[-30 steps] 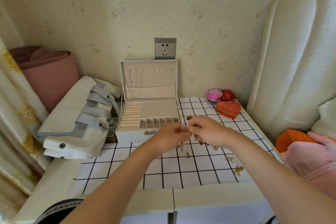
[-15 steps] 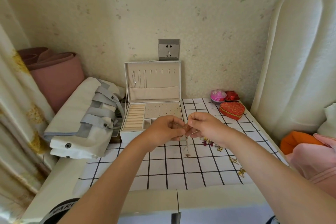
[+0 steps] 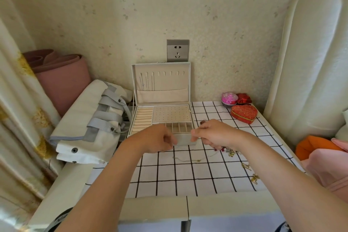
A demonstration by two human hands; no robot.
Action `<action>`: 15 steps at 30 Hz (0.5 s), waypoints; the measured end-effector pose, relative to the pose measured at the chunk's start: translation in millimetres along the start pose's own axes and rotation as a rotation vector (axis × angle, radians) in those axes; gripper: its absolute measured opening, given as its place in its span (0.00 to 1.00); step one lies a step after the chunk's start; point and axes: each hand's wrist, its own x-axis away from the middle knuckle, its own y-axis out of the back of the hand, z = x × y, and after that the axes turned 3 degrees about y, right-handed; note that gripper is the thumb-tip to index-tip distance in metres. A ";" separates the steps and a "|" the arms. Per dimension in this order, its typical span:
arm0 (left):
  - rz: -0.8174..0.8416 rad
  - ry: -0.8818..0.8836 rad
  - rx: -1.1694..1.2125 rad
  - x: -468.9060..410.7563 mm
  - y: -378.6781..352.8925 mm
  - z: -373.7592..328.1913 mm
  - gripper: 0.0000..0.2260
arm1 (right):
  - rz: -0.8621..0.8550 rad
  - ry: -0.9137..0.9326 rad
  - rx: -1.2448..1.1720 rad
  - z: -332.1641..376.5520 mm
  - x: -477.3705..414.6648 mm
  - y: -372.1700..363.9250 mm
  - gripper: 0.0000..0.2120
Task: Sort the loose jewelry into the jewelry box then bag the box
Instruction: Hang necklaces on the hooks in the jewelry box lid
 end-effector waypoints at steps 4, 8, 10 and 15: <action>0.104 0.160 -0.205 7.2 -2.5 16.1 0.09 | 0.115 -0.107 0.077 4.5 5.9 0.3 0.21; 0.145 0.248 -0.250 10.7 -8.4 26.8 0.09 | 0.131 -0.075 0.049 5.0 2.7 -2.8 0.24; 0.165 0.266 -0.236 12.2 -8.5 28.9 0.10 | 0.143 -0.051 0.026 6.2 -2.0 -6.5 0.23; 0.151 0.230 -0.287 16.1 -8.4 28.1 0.12 | 0.190 0.066 -0.148 17.5 -14.3 -23.5 0.13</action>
